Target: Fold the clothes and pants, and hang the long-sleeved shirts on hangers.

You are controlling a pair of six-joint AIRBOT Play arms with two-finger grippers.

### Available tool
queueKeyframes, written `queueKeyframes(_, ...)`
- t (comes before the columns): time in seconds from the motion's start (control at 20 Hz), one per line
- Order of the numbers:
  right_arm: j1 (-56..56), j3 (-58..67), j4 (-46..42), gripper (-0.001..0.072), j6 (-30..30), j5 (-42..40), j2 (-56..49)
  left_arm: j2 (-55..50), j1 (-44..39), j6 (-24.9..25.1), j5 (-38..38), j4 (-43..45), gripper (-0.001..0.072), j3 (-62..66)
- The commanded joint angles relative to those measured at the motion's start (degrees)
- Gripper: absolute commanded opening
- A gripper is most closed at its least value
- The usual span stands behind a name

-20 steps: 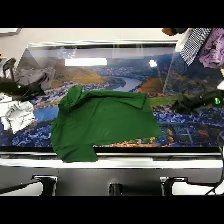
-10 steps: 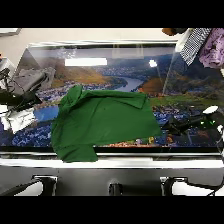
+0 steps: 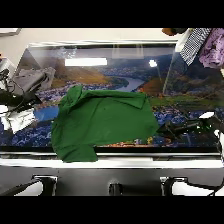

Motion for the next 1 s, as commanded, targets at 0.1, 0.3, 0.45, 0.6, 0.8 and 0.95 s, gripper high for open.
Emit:
queueKeyframes(0.1,0.04,-2.86,1.57,0.0308,-1.88,-2.93,-0.48,0.11,0.90,-0.55,-0.04,0.00,0.0536,-0.20)
queueKeyframes(0.3,0.04,-2.82,2.56,0.0029,-3.17,-6.91,-0.39,2.54,5.97,-0.26,-0.59,-1.38,0.0534,-7.93)
queueKeyframes(0.45,0.04,-2.82,3.74,0.0029,-3.89,-6.91,0.31,5.20,11.26,7.78,-1.81,-10.78,0.0534,-20.35)
queueKeyframes(0.6,0.04,-2.82,4.26,0.0029,-3.87,-6.95,1.57,5.29,13.31,11.85,-2.36,-14.60,0.0532,-30.23)
queueKeyframes(0.8,0.04,-2.82,4.52,0.0029,-3.85,-6.93,2.47,5.29,13.31,13.62,-2.10,-14.38,0.0532,-37.51)
queueKeyframes(0.95,0.04,-2.82,4.55,0.0029,-3.85,-6.69,2.69,5.31,13.31,13.42,-2.43,-14.36,0.0531,-38.25)
